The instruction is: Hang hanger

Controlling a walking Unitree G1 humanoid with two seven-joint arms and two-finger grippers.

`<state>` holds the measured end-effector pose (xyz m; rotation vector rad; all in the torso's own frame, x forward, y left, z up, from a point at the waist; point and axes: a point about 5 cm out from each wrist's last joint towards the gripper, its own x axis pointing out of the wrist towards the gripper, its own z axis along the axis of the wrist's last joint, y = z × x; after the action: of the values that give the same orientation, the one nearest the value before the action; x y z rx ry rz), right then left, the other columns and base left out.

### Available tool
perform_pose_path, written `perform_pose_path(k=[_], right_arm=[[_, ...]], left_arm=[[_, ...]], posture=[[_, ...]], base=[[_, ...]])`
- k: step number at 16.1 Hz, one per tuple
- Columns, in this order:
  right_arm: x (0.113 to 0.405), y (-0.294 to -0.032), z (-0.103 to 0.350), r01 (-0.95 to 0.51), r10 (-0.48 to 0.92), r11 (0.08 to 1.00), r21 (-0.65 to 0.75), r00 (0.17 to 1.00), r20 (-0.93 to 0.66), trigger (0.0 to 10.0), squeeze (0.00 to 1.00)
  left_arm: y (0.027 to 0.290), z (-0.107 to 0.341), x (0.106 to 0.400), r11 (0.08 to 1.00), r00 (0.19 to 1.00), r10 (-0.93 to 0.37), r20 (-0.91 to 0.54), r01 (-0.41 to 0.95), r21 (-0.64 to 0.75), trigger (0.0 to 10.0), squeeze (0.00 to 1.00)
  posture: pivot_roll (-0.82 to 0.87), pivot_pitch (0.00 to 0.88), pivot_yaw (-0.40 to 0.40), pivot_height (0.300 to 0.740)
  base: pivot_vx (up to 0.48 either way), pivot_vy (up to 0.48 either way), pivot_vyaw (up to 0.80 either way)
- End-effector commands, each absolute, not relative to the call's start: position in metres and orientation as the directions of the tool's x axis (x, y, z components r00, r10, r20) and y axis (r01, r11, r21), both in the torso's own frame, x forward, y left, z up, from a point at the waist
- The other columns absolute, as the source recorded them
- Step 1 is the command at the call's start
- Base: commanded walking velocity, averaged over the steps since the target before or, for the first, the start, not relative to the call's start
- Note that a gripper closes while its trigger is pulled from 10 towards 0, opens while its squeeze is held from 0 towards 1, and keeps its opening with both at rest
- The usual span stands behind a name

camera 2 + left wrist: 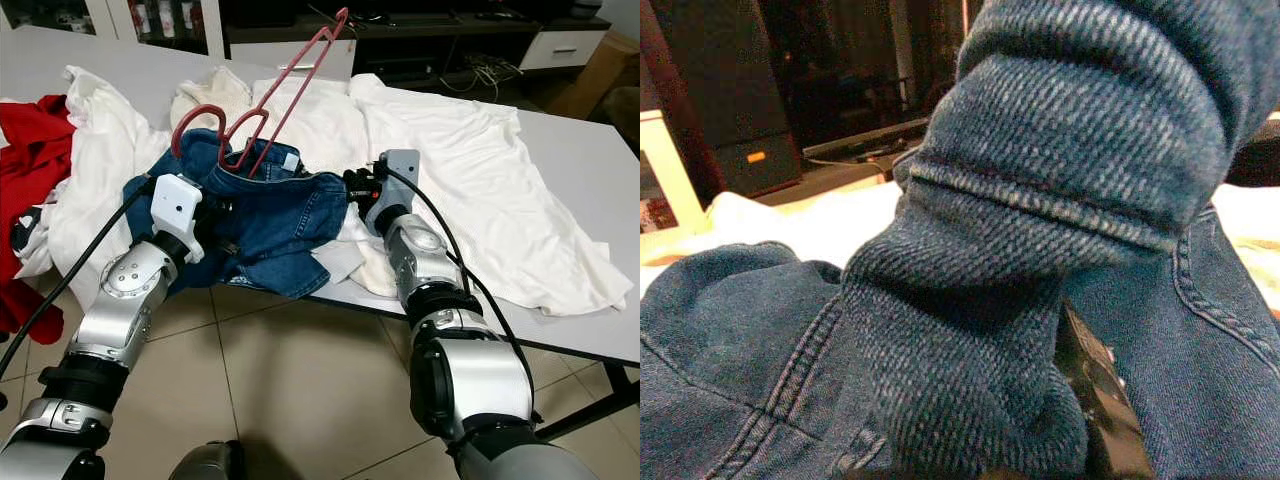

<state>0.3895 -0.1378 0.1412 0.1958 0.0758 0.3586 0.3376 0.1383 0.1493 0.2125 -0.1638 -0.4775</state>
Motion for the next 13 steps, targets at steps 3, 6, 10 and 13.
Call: perform_pose_path(k=[3,6,10,13], right_arm=[[0.390,-0.141,0.144,-0.348,0.357,0.921,0.174,0.934,-0.027,10.0,1.00],[0.388,-0.139,0.140,-0.354,0.369,0.917,0.185,0.928,-0.049,10.0,1.00],[0.385,-0.142,0.133,-0.385,0.438,0.840,0.381,0.897,-0.058,10.0,1.00],[0.385,-0.154,0.139,-0.418,0.457,0.825,0.381,0.889,-0.015,10.0,0.00]], left_arm=[[0.134,0.154,0.339,0.859,0.865,-0.487,0.122,0.449,0.247,10.0,0.00],[0.134,0.154,0.339,0.858,0.864,-0.489,0.121,0.451,0.247,10.0,0.00],[0.133,0.154,0.339,0.857,0.863,-0.490,0.121,0.452,0.247,10.0,0.00],[0.133,0.154,0.339,0.854,0.861,-0.495,0.118,0.457,0.248,10.0,0.00]], posture=[[0.14,0.022,-0.067,0.740],[0.14,0.021,-0.064,0.740],[0.14,0.019,-0.064,0.740],[0.14,0.019,-0.064,0.740]], base=[[0.000,0.000,0.00],[0.000,0.000,0.00],[0.000,0.000,0.00],[0.000,0.000,0.00]])
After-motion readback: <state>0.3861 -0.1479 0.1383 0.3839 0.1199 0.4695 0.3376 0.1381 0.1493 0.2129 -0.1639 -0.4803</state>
